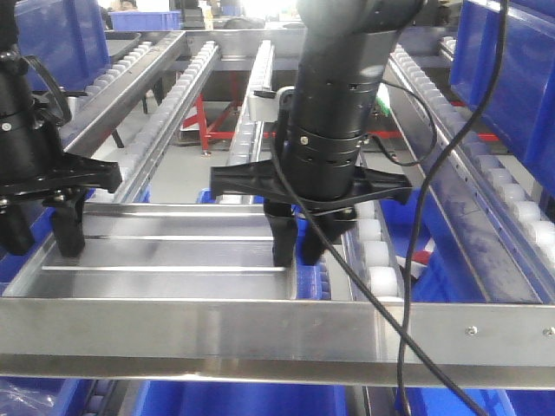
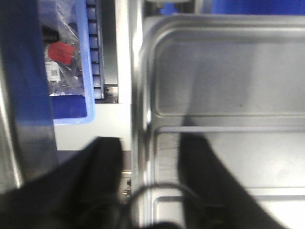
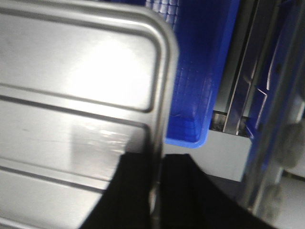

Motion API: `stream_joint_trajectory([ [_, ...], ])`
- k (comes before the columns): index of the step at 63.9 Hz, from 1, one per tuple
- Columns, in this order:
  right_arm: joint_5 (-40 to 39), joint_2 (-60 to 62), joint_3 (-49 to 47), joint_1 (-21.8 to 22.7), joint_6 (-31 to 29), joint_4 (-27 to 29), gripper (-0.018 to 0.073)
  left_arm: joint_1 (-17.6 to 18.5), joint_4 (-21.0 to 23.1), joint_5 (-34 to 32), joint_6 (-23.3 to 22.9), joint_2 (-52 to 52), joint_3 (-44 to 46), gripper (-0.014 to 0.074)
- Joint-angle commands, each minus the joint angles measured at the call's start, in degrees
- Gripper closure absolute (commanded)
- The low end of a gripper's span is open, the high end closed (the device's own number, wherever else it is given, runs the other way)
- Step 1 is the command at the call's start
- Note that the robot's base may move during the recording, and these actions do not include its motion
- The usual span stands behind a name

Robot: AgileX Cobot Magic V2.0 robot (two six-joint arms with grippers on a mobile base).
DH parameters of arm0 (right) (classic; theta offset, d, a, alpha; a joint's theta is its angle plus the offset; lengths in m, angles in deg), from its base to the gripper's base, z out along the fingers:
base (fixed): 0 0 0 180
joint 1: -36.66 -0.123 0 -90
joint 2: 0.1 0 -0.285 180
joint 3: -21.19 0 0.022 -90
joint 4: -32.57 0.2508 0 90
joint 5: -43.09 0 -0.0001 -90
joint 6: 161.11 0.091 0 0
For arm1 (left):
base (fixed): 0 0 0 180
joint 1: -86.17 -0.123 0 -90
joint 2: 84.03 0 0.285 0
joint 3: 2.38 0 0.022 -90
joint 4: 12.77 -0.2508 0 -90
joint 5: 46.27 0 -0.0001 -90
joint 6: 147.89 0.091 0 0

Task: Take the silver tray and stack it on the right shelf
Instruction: 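Close both grippers on the tray's opposite short edges, then lift the silver tray up off the shelf with both grippers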

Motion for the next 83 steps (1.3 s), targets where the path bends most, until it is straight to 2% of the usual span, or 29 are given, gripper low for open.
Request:
stream_joint_trajectory([
  [1,-0.1,2.8,-1.5,0.3,-0.3,-1.4,0.05,0.1,-0.7,0.1,-0.7,1.9,1.2,0.0602],
  [4,-0.1,2.8,-1.5,0.3,-0.3,-1.4,0.0495,0.1,-0.7,0.1,-0.7,1.9,1.2,0.0703],
  [5,-0.1,2.8,-1.5,0.3,-0.3,-1.4,0.0498,0.1,-0.7,0.1,-0.7,1.9,1.2,0.071],
  [8,0.0,2.9,-1.5,0.3,-0.3,-1.4,0.0503,0.1,-0.7,0.0,-0.7,1.9,1.2,0.0682],
  [20,1.3,4.4,-1.8,0.3,-0.3,-1.4,0.0502,0.1,-0.7,0.5,-0.7,4.4,1.4,0.0689],
  [33,3.4,8.5,-2.8,0.3,-0.3,-2.3,0.0502,0.6,1.5,3.3,-0.7,10.4,3.5,0.0689],
  [42,7.3,12.7,-4.0,0.3,-0.3,-3.9,0.0502,3.8,1.3,5.9,-0.9,14.6,5.6,0.0689],
  [48,10.1,16.4,-4.0,0.3,-0.3,-5.4,0.0502,6.2,1.1,7.5,-3.8,17.3,6.0,0.0689],
  [61,15.6,24.1,-2.9,0.3,-0.3,-8.3,0.0502,11.5,1.2,12.6,-6.5,23.0,6.0,0.0689],
  [71,16.0,30.8,1.4,-1.0,-0.3,-8.4,0.0502,15.6,-0.4,15.8,-9.9,27.0,6.0,0.0689],
  [83,15.3,37.1,6.0,-2.6,-0.2,-8.4,0.0502,18.4,-1.1,16.5,-10.8,29.5,6.0,0.0689],
])
